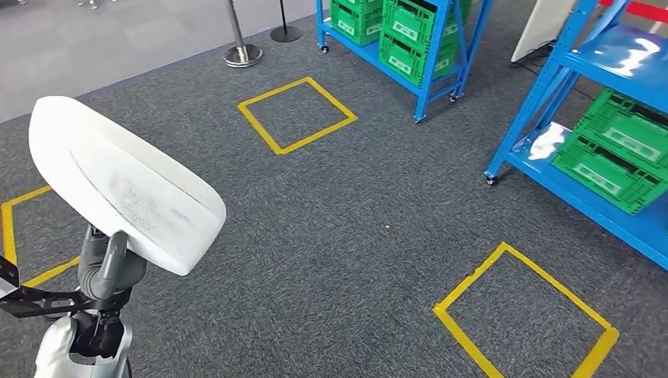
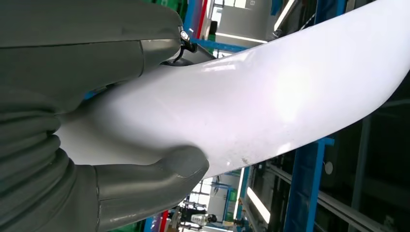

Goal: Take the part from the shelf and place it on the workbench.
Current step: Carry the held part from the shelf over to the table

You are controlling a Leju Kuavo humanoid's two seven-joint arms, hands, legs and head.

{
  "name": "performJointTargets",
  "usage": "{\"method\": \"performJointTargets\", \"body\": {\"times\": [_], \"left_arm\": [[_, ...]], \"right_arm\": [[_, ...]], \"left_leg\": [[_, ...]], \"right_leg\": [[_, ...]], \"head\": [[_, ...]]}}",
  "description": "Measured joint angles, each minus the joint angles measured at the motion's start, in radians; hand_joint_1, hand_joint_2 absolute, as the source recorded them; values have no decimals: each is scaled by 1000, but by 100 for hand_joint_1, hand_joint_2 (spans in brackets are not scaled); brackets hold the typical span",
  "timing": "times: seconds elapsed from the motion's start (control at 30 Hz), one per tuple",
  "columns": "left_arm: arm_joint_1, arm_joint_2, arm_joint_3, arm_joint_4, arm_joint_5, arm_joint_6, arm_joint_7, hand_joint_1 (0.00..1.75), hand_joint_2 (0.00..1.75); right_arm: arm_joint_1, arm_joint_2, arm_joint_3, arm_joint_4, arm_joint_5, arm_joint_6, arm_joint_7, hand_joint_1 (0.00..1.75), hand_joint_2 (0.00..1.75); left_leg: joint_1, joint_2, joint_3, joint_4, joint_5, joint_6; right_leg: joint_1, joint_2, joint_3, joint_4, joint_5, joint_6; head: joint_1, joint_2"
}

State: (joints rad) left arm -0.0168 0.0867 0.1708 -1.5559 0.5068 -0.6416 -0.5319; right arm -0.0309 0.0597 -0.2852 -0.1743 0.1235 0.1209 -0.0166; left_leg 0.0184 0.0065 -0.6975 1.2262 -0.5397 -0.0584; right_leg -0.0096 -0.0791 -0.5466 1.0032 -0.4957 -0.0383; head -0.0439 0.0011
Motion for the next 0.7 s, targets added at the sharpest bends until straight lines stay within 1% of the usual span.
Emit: {"method": "performJointTargets", "body": {"times": [0.03, 0.07, 0.1, 0.13, 0.17, 0.2, 0.23, 0.27, 0.3, 0.33, 0.37, 0.4, 0.43, 0.47, 0.5, 0.53, 0.57, 0.6, 0.63, 0.67, 0.7], "left_arm": [[-1, 8, 0, -4, 11, 2, 13, 175, 175], [-2, 15, 0, -7, 22, 4, 29, 175, 175], [-4, 22, 0, -11, 34, 7, 47, 175, 175], [-6, 28, 0, -13, 45, 11, 63, 175, 175], [-8, 36, 0, -15, 54, 14, 78, 175, 175], [-12, 46, -1, -16, 61, 17, 89, 175, 175], [-18, 58, -1, -17, 66, 18, 95, 175, 175], [-29, 70, -3, -17, 72, 21, 101, 175, 175], [-45, 82, -8, -15, 78, 23, 103, 175, 175], [-65, 92, -16, -10, 85, 25, 103, 175, 175], [-87, 101, -27, -1, 90, 27, 101, 175, 175], [-108, 109, -40, 12, 94, 29, 99, 175, 175], [-126, 115, -52, 27, 99, 33, 98, 175, 175], [-142, 121, -63, 40, 103, 37, 98, 175, 175], [-157, 126, -73, 50, 108, 41, 99, 175, 175], [-170, 130, -82, 57, 111, 44, 101, 175, 175], [-182, 133, -90, 62, 113, 45, 102, 175, 175], [-192, 136, -96, 66, 115, 46, 103, 175, 175], [-198, 139, -101, 69, 116, 48, 105, 175, 175], [-201, 142, -105, 72, 115, 52, 106, 175, 175], [-201, 147, -107, 72, 113, 57, 109, 175, 175]], "right_arm": [[-1, 8, 0, 0, 4, -1, 3, 0, 0], [-2, 14, 0, 0, 11, -4, 8, 0, 0], [-3, 19, 1, 0, 19, -7, 17, 0, 0], [-5, 23, 2, 0, 25, -12, 28, 0, 0], [-6, 28, 2, 0, 27, -17, 37, 0, 0], [-8, 33, 2, 0, 24, -21, 43, 0, 0], [-9, 37, 1, 0, 17, -25, 46, 0, 0], [-10, 42, 0, 0, 9, -26, 43, 0, 0], [-11, 45, -3, 0, 2, -25, 37, 0, 0], [-10, 47, -6, 0, -4, -24, 29, 0, 0], [-9, 50, -11, 0, -12, -22, 19, 0, 0], [-9, 52, -17, 0, -23, -21, 10, 0, 0], [-8, 54, -26, 0, -40, -21, 3, 0, 0], [-8, 58, -37, 0, -61, -21, 0, 0, 0], [-8, 62, -49, 0, -81, -21, 0, 0, 0], [-9, 66, -63, 0, -98, -22, 1, 0, 0], [-9, 70, -75, 0, -108, -23, 3, 0, 0], [-9, 73, -85, 0, -114, -24, 4, 0, 0], [-9, 76, -92, 0, -115, -25, 8, 0, 0], [-10, 80, -97, 0, -111, -26, 19, 0, 0], [-11, 83, -99, 0, -99, -29, 39, 0, 0]], "left_leg": [[2, 22, 43, -72, 26, -1], [2, 47, 81, -135, 46, 1], [1, 64, 107, -177, 57, 7], [0, 75, 118, -197, 60, 14], [-1, 67, 116, -196, 61, 23], [-2, 53, 114, -195, 63, 31], [0, 41, 112, -197, 65, 36], [1, 28, 111, -199, 68, 43], [2, 15, 109, -201, 71, 49], [3, 1, 107, -202, 74, 53], [2, -14, 103, -202, 76, 57], [0, -29, 100, -201, 77, 59], [-2, -46, 98, -200, 78, 60], [-3, -61, 97, -199, 79, 60], [-4, -77, 97, -198, 79, 60], [-4, -91, 98, -197, 80, 59], [-4, -104, 97, -196, 80, 56], [-4, -116, 96, -195, 81, 51], [-4, -126, 93, -196, 83, 45], [-3, -135, 90, -197, 85, 38], [-1, -145, 86, -201, 87, 30]], "right_leg": [[0, -12, 1, 5, -4, 5], [2, -22, 1, 10, -9, 12], [4, -31, 3, 14, -14, 18], [7, -41, 6, 17, -18, 25], [8, -50, 8, 17, -20, 30], [8, -61, 11, 16, -21, 35], [5, -57, 13, 20, -26, 41], [2, -36, 8, 37, -39, 46], [-1, -5, -7, 73, -63, 50], [-3, 33, -34, 130, -94, 53], [-3, 58, -70, 202, -127, 52], [-2, 70, -105, 266, -150, 51], [-1, 75, -129, 304, -155, 49], [1, 79, -135, 305, -141, 45], [3, 84, -120, 265, -108, 39], [4, 96, -90, 196, -66, 33], [5, 120, -60, 125, -35, 28], [5, 137, -37, 70, -14, 24], [7, 149, -24, 38, -4, 22], [9, 152, -21, 30, -6, 20], [10, 140, -20, 27, -3, 17]], "head": [[0, 0], [-1, 0], [0, 0], [1, 0], [2, 0], [3, 0], [4, 0], [4, 0], [6, 0], [8, 0], [10, 0], [11, 0], [12, 0], [12, 0], [12, 0], [12, 0], [12, 0], [12, 0], [13, 0], [13, 0], [13, 0]]}}
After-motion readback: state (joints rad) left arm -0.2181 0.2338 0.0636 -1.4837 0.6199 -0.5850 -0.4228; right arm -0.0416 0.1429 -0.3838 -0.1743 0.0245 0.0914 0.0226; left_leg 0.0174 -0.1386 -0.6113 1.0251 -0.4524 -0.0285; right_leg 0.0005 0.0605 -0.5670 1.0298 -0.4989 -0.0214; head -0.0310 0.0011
